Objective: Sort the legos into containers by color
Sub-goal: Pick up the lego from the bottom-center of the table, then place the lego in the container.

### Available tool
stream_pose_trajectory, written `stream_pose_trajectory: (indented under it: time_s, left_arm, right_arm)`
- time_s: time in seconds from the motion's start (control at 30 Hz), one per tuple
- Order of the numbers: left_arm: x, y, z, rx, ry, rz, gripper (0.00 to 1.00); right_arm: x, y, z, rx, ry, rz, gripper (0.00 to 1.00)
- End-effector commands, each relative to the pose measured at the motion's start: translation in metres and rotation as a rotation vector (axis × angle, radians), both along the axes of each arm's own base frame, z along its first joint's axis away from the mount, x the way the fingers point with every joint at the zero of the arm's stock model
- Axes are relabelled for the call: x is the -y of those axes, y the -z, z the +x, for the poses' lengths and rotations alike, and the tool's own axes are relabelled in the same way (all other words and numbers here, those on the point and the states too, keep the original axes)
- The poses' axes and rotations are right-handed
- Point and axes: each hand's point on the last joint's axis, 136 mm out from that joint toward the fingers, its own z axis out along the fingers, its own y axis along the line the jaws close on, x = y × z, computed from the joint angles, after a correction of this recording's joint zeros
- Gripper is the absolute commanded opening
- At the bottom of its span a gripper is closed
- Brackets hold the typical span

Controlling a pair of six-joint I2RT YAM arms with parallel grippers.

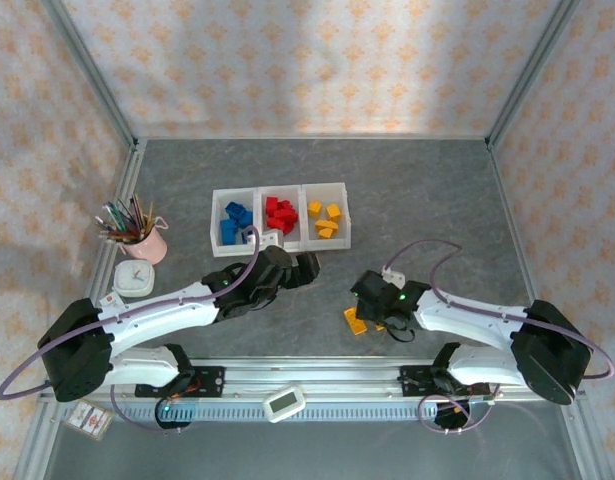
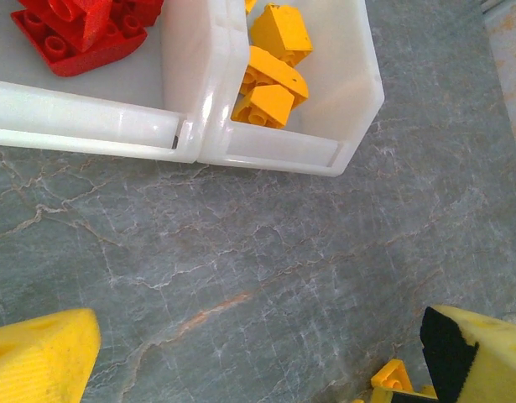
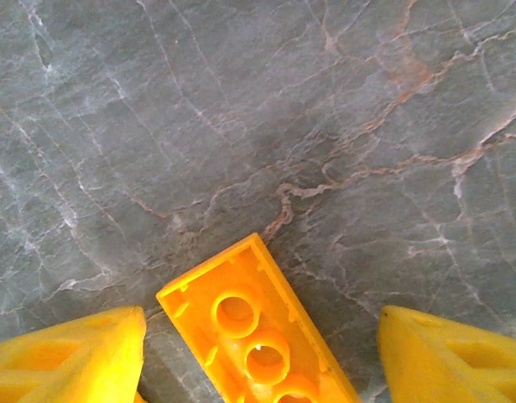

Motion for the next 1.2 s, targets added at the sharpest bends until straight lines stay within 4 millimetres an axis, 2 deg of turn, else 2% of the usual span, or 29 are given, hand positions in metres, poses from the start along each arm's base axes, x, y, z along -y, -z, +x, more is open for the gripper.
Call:
stream_pose_trajectory:
  time_s: [0.0, 0.17, 0.43, 0.67, 0.8, 1.03, 1.17]
  left_arm:
    - [0.003, 0.002, -0.001, 0.0, -0.001, -0.012, 0.99]
    - [0.004, 0.004, -0.001, 0.002, 0.005, -0.007, 0.99]
    - [0.001, 0.004, -0.003, 0.015, 0.013, 0.002, 0.99]
    - [0.0, -0.004, -0.001, 0.036, 0.013, -0.008, 0.99]
    - [0.0, -0.007, -0.002, 0.045, 0.019, -0.015, 0.99]
    - [-0.004, -0.016, 0.001, 0.069, 0.002, -0.008, 0.99]
    - [-0.018, -0.026, 0.005, 0.097, -0.038, 0.019, 0.99]
  right_arm:
    - [0.005, 0.011, -0.01, -0.029, 0.024, -0.01, 0.71]
    - [0.003, 0.007, -0.003, -0.002, 0.029, -0.019, 0.62]
    - [0.003, 0.012, 0.002, -0.002, 0.017, -0.066, 0.45]
    - [-0.004, 0.004, 0.016, 0.053, 0.003, -0.057, 0.31]
    - [-0.003, 0.0, 0.025, 0.073, 0.005, -0.059, 0.27]
    - [-0.004, -0.034, 0.048, 0.171, 0.018, -0.049, 0.23]
    - [-0.014, -0.069, 0.07, 0.252, -0.008, -0.047, 0.23]
